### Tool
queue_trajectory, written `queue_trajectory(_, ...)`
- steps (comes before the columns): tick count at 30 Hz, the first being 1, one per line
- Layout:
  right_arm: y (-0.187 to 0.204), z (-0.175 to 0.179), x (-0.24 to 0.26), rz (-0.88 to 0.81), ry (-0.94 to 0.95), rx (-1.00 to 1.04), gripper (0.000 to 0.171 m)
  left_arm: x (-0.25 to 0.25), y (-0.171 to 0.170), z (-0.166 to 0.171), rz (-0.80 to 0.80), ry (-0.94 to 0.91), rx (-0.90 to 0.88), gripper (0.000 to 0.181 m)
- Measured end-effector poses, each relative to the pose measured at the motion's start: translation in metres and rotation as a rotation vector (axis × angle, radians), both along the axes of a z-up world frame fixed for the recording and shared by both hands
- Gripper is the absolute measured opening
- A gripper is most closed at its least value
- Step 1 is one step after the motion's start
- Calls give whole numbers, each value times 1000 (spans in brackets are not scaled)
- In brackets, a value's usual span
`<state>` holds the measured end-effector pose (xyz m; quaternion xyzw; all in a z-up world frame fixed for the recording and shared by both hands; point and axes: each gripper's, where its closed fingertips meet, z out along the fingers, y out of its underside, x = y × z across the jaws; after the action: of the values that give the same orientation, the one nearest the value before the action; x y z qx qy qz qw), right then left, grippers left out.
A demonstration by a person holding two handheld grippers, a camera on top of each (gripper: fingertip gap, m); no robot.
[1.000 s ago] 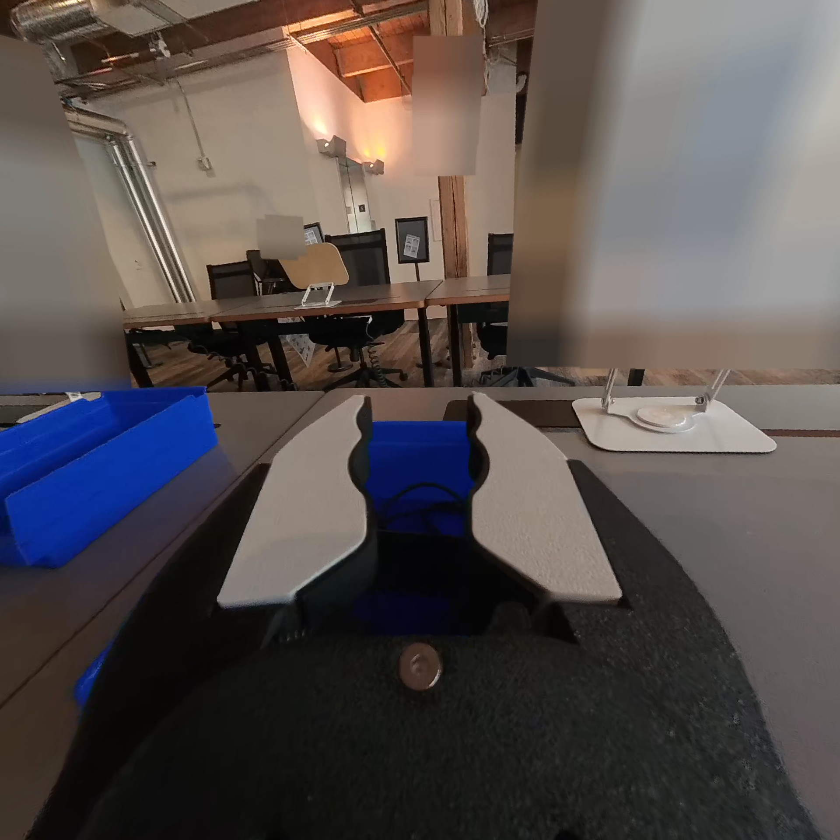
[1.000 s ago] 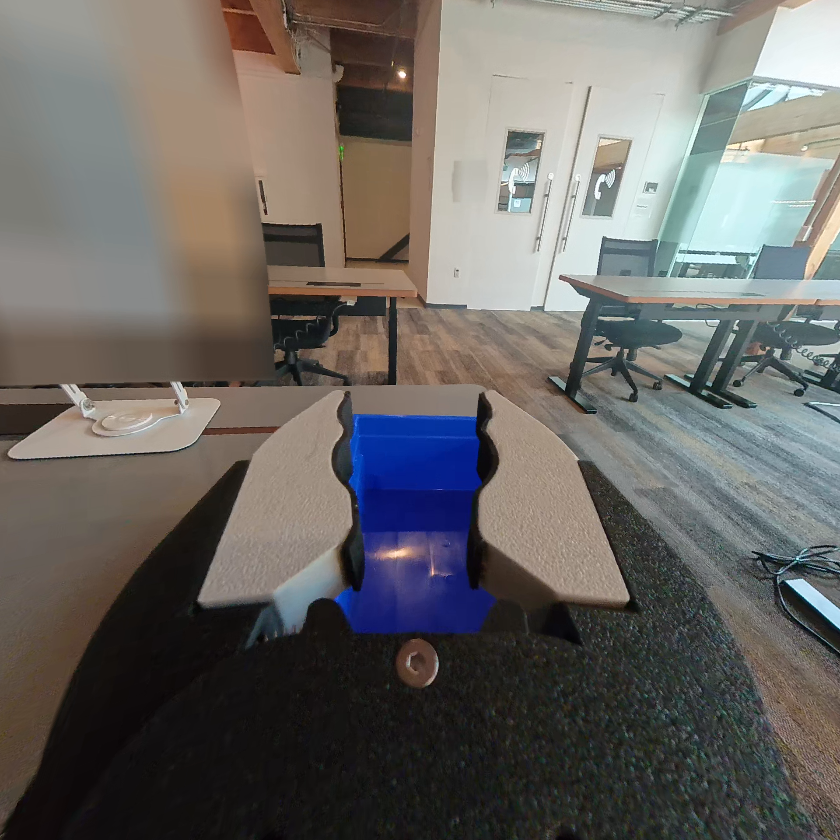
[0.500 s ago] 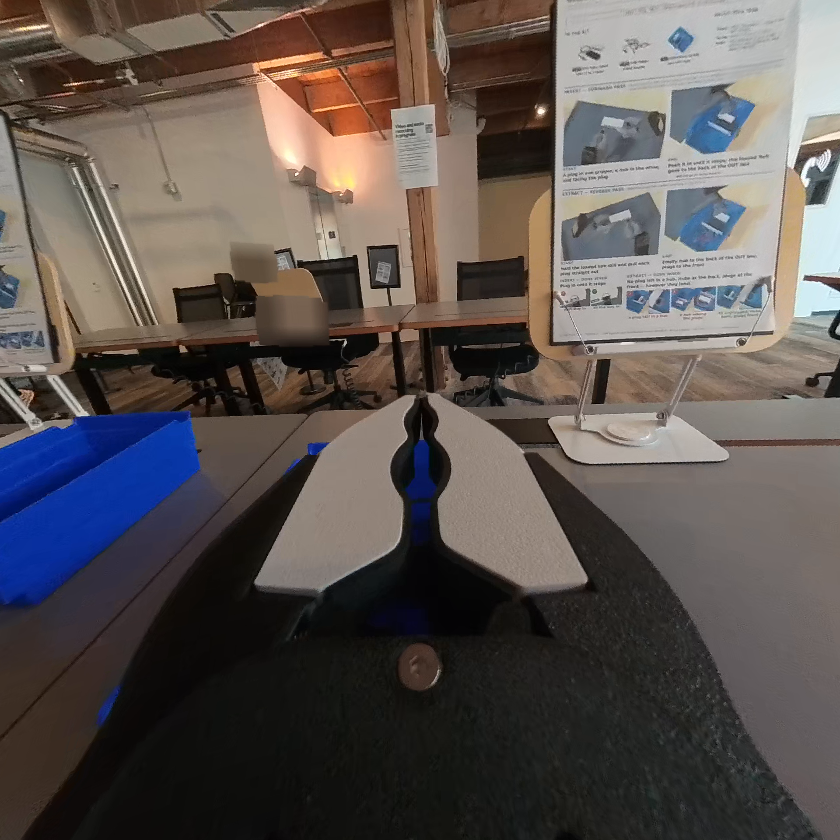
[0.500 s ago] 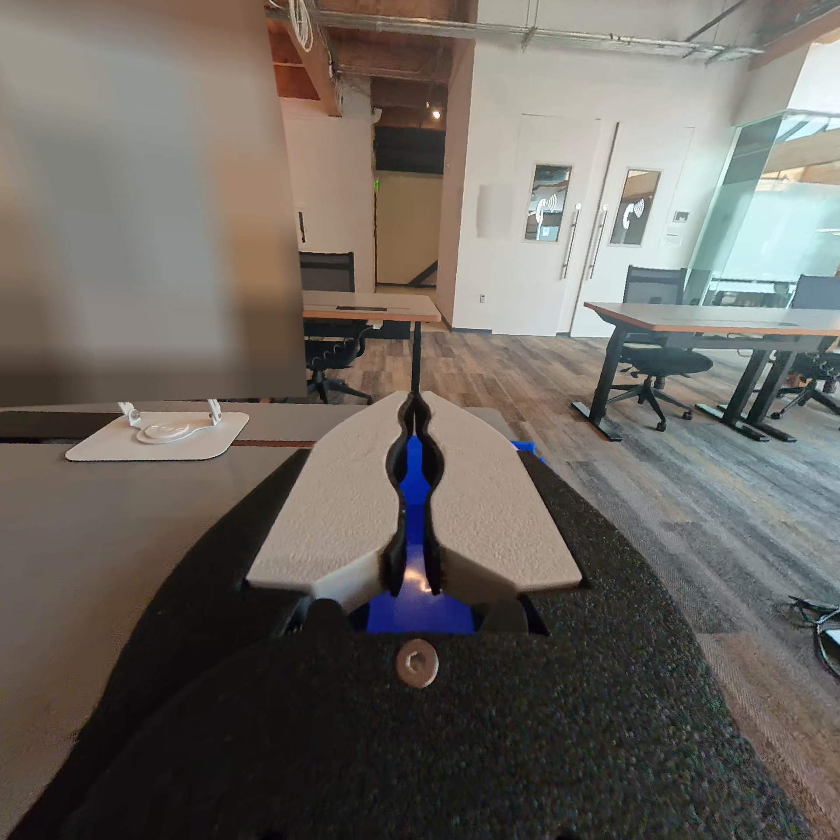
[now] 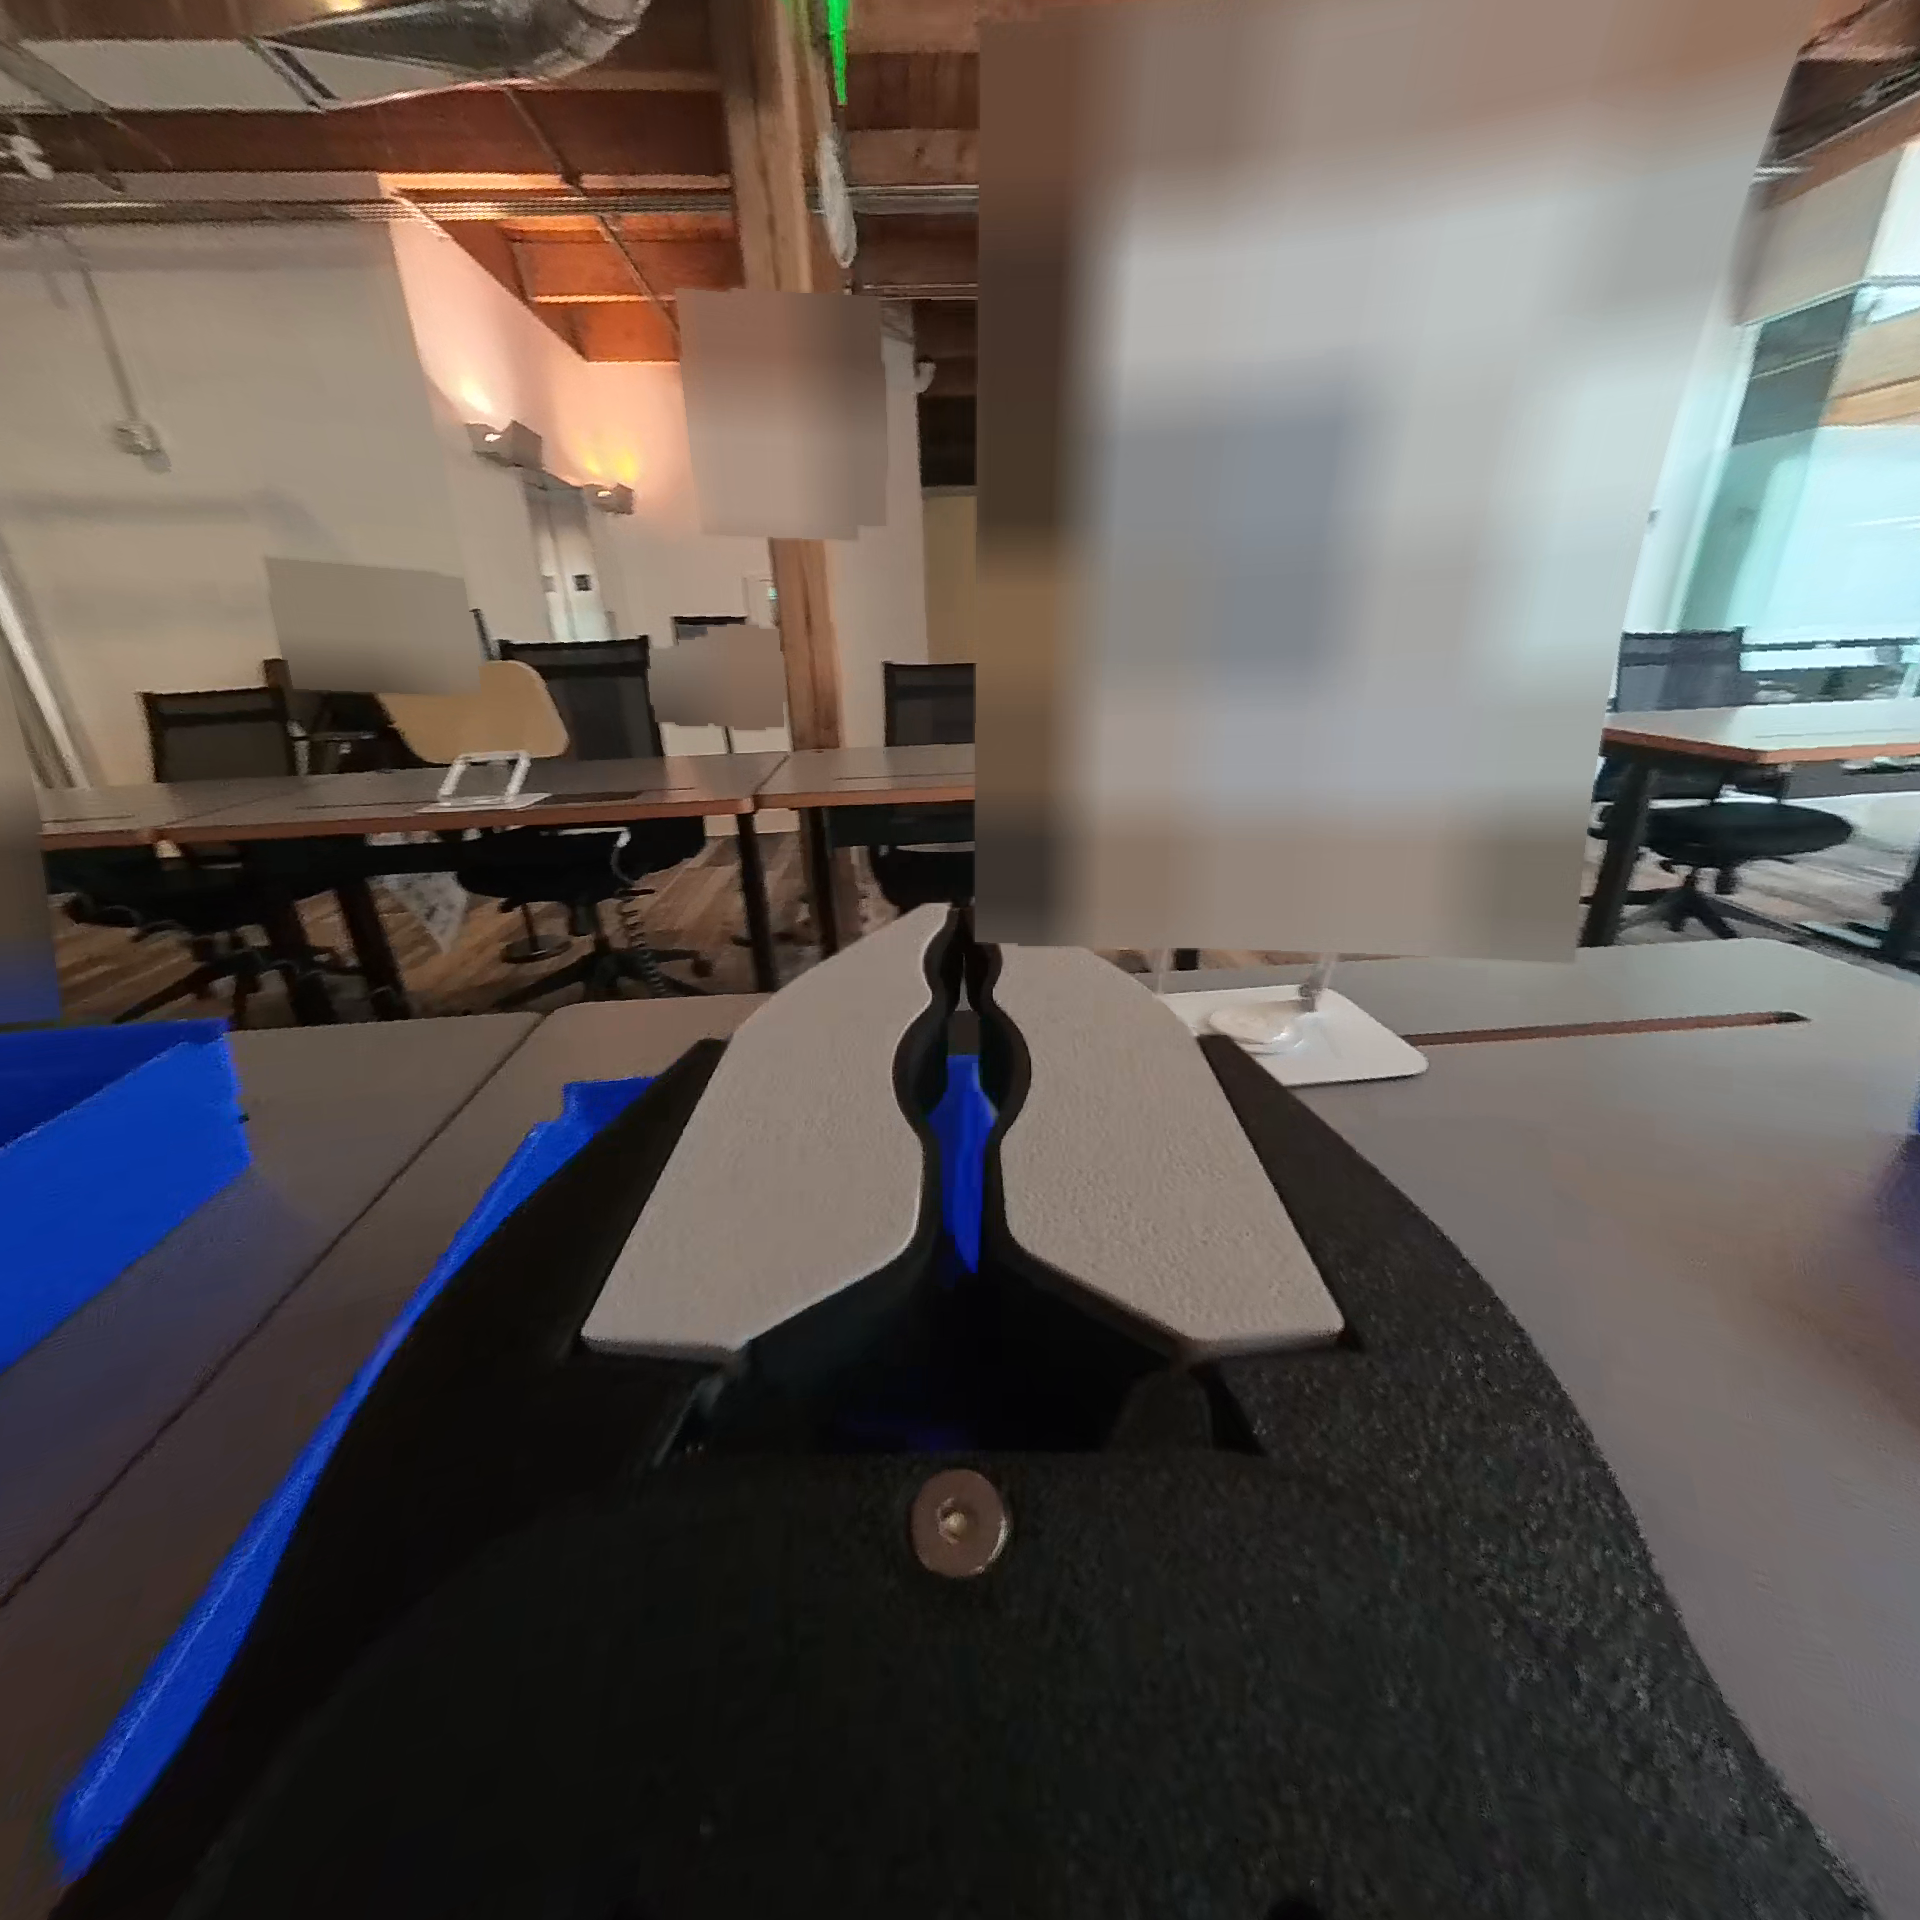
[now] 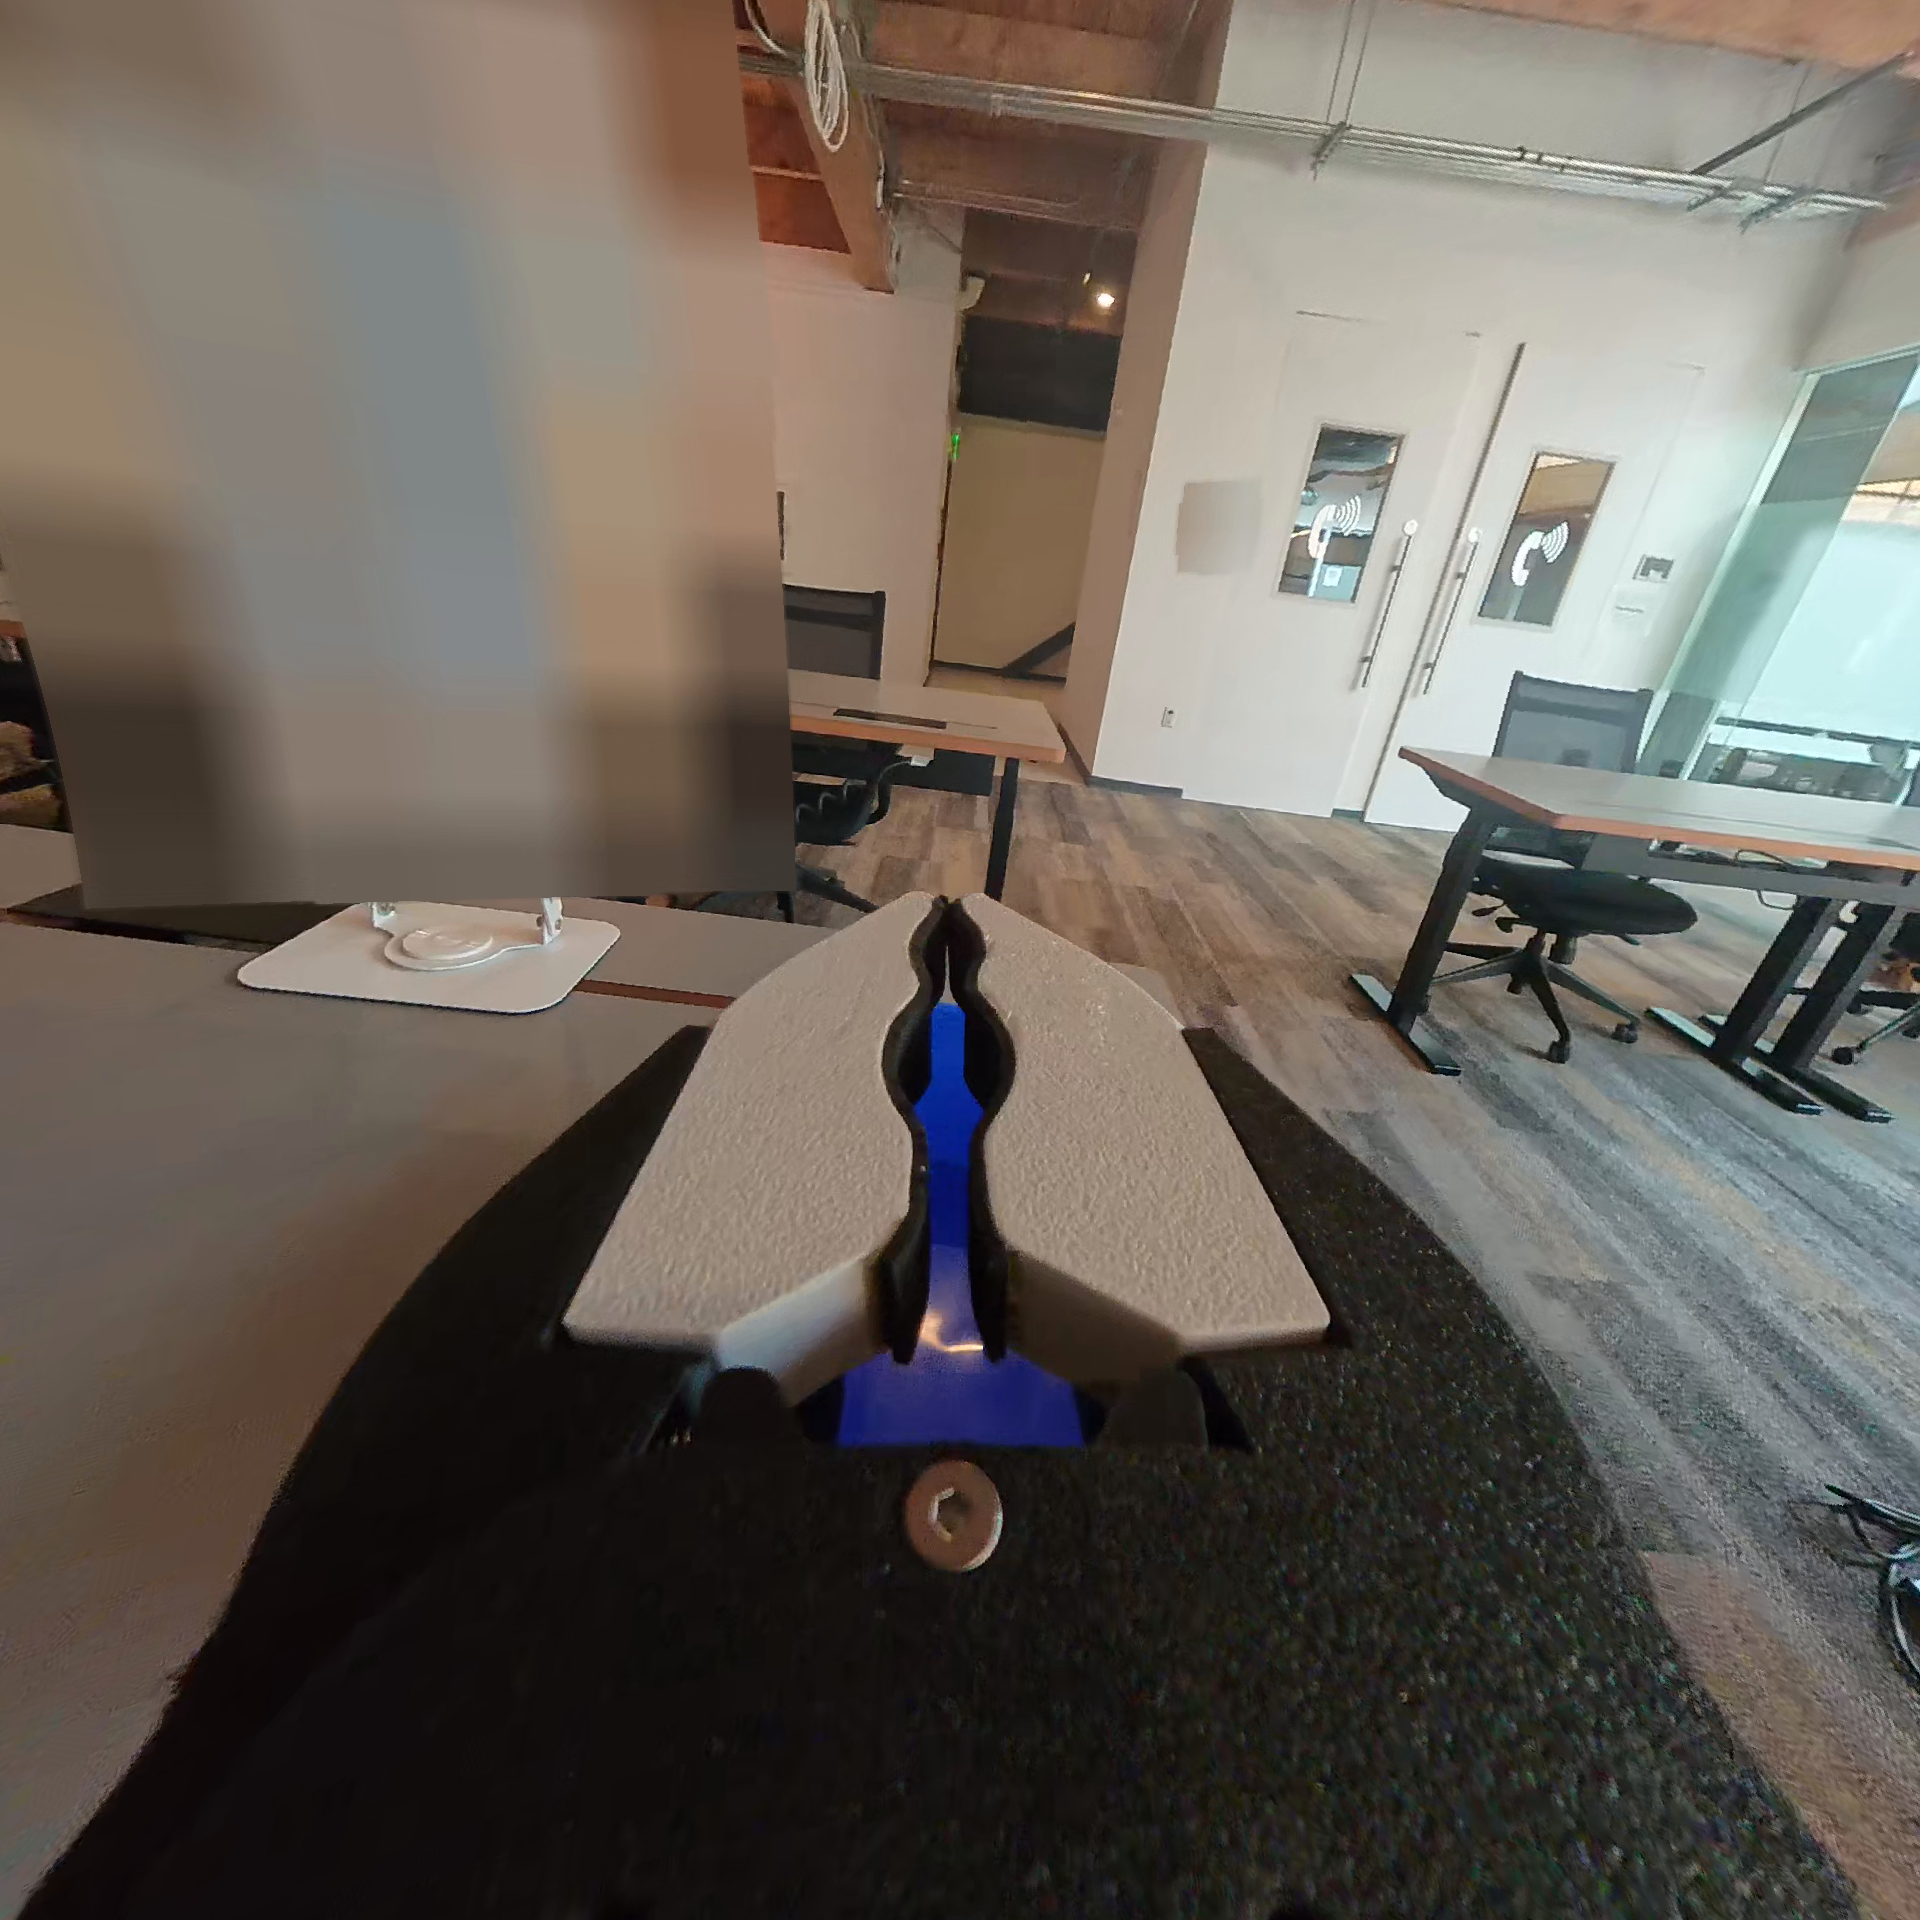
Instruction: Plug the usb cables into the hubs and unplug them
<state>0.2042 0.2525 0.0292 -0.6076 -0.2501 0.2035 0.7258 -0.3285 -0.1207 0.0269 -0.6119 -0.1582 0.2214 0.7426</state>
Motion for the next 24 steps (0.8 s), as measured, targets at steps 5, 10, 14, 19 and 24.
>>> queue_trajectory(5,-5,1,-3,63,11,-4,0,4,-1,1,-62,3,9,0)
queue_trajectory(10,-5,-1,-8,68,-7,-2,0,9,1,2,-68,41,-13,0)
queue_trajectory(14,-3,-3,-8,62,-7,-6,0,7,-1,4,-49,54,-8,0)
queue_trajectory(19,1,-6,-8,49,-10,-15,0,2,-6,5,-18,58,-2,0)
queue_trajectory(24,7,-11,-11,31,-16,-33,0,-7,-11,3,51,66,-12,0)
